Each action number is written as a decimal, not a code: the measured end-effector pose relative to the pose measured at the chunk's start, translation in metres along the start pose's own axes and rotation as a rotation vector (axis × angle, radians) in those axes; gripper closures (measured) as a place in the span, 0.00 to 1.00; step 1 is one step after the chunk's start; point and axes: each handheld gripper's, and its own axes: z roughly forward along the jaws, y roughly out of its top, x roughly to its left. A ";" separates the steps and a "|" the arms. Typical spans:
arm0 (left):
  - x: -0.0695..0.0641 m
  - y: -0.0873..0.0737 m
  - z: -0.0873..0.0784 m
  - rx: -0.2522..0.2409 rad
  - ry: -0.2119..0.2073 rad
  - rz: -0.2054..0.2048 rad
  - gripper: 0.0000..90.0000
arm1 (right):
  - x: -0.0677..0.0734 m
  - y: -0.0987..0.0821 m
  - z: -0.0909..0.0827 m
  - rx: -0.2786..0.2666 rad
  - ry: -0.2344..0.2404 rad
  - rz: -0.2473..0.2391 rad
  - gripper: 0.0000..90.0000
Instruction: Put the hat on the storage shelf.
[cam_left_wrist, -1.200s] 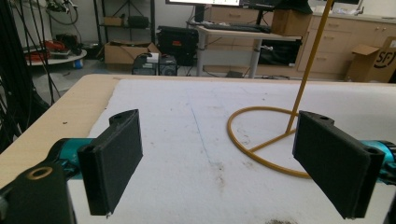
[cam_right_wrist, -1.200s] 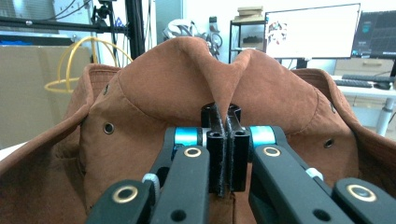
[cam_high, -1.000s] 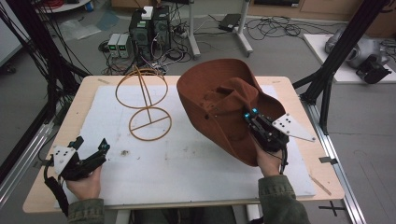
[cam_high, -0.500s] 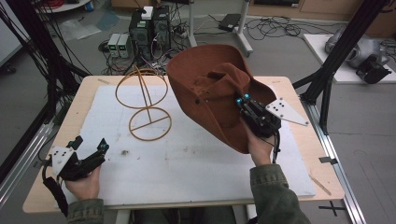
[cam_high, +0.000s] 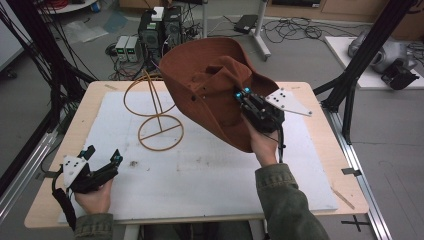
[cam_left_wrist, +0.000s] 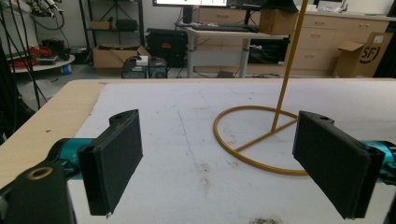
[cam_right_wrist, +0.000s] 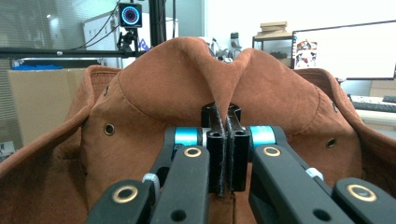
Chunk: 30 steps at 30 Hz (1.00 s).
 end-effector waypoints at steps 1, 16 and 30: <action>0.000 0.000 0.000 -0.001 -0.001 0.001 0.18 | 0.002 0.001 0.003 -0.002 0.004 0.000 1.00; -0.010 -0.001 0.004 0.003 -0.028 0.027 0.18 | 0.026 0.013 0.048 -0.008 0.056 -0.001 0.99; -0.008 -0.001 0.004 0.010 -0.017 0.027 0.18 | 0.048 0.034 0.088 -0.021 0.100 -0.006 0.99</action>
